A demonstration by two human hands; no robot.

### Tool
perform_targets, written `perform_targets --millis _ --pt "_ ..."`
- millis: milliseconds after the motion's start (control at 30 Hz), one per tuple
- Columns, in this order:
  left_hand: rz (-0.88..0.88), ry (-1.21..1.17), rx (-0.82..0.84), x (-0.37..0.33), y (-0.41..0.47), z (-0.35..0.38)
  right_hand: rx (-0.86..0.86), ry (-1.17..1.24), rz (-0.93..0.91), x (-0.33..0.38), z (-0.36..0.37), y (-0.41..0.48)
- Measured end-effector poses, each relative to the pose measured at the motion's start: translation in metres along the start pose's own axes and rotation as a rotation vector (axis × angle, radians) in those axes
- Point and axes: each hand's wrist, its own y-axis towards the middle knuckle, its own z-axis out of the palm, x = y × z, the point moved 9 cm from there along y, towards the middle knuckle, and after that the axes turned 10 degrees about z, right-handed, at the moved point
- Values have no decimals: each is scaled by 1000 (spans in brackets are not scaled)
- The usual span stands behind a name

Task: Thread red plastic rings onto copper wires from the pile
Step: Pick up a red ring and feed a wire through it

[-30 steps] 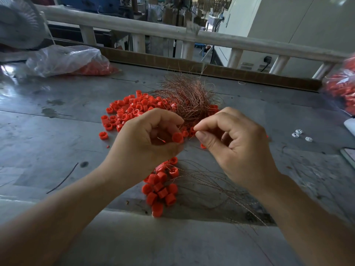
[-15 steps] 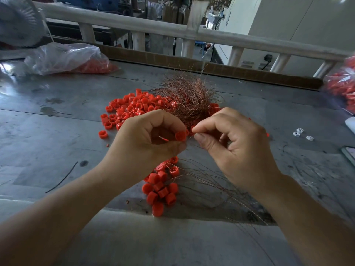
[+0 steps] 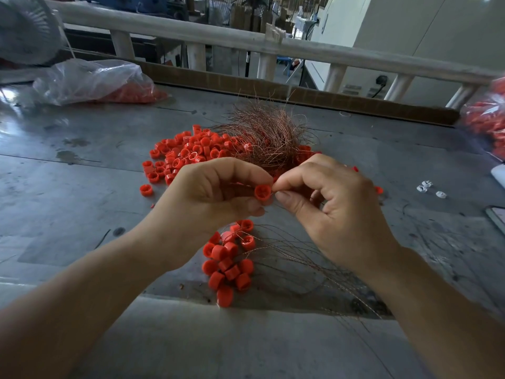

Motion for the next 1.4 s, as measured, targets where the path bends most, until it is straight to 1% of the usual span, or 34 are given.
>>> perform_targets --millis 100,267,433,667,933,1033,1167,1267,1400 --pt "-17 -33 8 1 -1 0 8 -5 -13 2 1 0" --pt "8 -8 6 -2 0 0 17 -11 -35 4 3 -1" --pt "-10 -77 12 -1 0 0 15 -14 -25 3 2 -1" --pt "-79 -170 22 4 -1 1 -13 -27 8 1 -4 1" --pt "-71 -154 4 1 0 0 15 -16 10 2 -3 1" --pt "-80 -173 -21 2 0 -4 51 78 68 -2 -4 2" --pt "-109 -203 -45 5 0 -7 95 255 191 -12 -2 3" --pt "-129 -298 -51 5 0 -4 124 382 302 -21 1 2" --pt "-166 -381 -27 8 -2 1 218 457 391 -24 14 -1"
